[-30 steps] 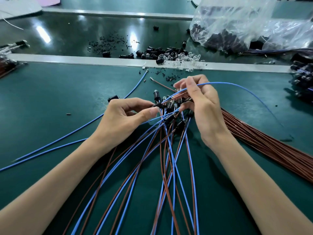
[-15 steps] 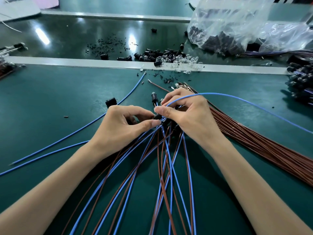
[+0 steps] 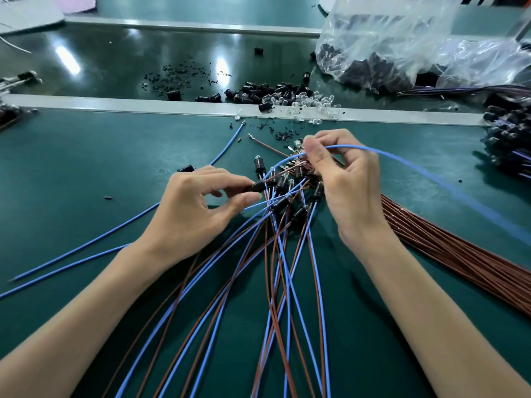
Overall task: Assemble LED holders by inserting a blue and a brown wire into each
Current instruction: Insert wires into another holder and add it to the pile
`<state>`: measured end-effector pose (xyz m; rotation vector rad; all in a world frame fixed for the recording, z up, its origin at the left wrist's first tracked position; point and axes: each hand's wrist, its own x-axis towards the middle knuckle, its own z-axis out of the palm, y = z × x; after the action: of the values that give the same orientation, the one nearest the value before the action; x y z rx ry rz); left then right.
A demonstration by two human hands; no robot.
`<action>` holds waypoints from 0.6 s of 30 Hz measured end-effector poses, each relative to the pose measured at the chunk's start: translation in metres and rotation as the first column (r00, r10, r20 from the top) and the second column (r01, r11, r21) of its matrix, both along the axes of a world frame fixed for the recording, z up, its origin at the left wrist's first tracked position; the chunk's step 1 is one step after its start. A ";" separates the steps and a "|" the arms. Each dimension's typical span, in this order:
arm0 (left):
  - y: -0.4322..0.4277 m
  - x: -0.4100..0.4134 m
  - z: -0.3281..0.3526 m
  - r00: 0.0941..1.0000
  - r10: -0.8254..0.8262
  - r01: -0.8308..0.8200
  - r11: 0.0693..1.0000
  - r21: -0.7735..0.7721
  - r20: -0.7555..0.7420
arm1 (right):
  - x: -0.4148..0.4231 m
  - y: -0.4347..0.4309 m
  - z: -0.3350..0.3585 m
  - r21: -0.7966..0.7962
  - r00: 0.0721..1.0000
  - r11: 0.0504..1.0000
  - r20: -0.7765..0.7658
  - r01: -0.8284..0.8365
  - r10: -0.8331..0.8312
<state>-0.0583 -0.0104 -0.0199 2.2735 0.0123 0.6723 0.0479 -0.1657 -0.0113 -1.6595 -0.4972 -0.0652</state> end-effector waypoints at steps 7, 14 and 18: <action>0.004 0.001 -0.003 0.999 0.016 -0.020 0.995 0.098 0.035 | -0.008 0.004 -0.006 -0.156 0.979 0.983 0.168 -0.092 0.118; 0.004 0.002 -0.006 0.996 0.075 -0.080 0.990 0.116 0.048 | -0.010 0.004 -0.005 -0.071 0.991 0.989 -0.007 -0.132 0.132; 0.005 0.002 -0.005 0.994 0.087 -0.093 0.990 0.103 0.065 | -0.006 0.003 -0.007 -0.034 0.998 0.998 -0.016 -0.056 0.055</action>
<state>-0.0567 -0.0055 -0.0244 2.3645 0.0517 0.8053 0.0419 -0.1629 -0.0178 -1.6781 -0.5355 -0.0037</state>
